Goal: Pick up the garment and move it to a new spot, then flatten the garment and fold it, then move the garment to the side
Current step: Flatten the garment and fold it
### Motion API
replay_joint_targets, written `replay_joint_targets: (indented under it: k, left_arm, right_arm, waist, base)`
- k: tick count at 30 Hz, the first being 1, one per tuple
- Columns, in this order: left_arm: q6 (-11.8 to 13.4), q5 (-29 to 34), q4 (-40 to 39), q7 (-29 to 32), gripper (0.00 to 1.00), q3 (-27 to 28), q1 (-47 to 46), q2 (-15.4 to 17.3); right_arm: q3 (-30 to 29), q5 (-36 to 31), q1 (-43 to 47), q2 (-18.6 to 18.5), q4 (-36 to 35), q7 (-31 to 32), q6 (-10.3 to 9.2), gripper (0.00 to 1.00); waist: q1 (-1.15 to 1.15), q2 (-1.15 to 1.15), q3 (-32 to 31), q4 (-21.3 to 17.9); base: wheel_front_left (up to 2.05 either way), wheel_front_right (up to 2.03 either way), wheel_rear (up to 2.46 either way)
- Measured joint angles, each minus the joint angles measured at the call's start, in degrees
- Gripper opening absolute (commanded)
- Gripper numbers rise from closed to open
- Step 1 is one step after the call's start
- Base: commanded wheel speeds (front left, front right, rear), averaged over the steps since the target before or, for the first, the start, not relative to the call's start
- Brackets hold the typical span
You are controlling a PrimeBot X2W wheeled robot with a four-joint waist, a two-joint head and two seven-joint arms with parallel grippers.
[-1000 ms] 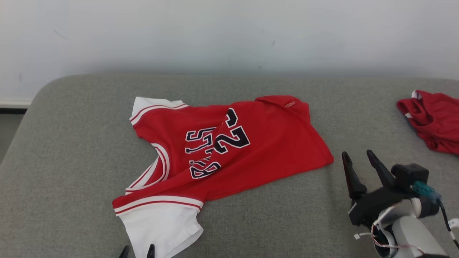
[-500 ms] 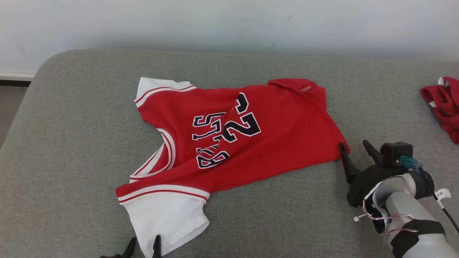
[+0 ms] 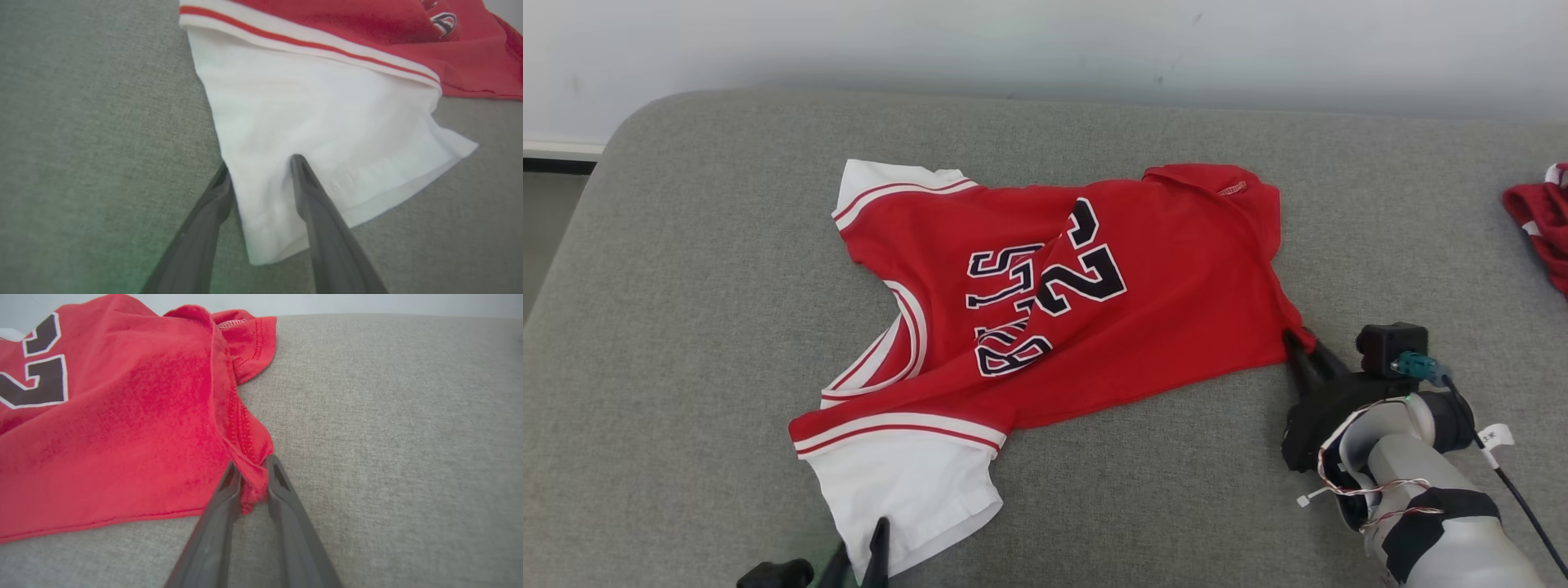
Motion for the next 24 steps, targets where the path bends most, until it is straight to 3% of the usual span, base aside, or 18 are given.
replay_joint_targets:
  k: [7,12,19,24]
  left_arm:
    - [-0.5,-1.0,-3.4,-1.2,0.00,0.1,-0.3,-0.3]
    - [-0.1,0.1,-10.9,-1.5,0.00,1.6,-2.5,2.8]
    - [-0.1,1.4,-22.0,5.4,0.00,3.1,-15.6,9.6]
    - [-0.2,-0.7,-24.4,12.2,0.00,3.9,-29.5,12.4]
  right_arm:
    - [4.3,3.9,0.3,-0.7,-1.9,-1.4,0.00,0.00]
    - [7.5,7.9,-0.5,-2.7,-6.6,-1.0,0.00,0.00]
    - [10.0,13.3,-7.4,-5.5,-14.4,2.2,0.00,0.00]
    - [9.5,18.8,-15.3,-6.9,-18.1,7.3,0.00,0.00]
  waist:
    - [0.00,0.02,-2.0,-0.5]
    - [0.00,0.02,-2.8,-1.9]
    - [0.01,0.02,-1.3,-4.0]
    - [0.01,0.02,1.5,-5.1]
  base:
    - [0.00,0.00,0.00]
    - [0.00,0.00,0.00]
    - [0.00,0.00,0.00]
    - [0.00,0.00,0.00]
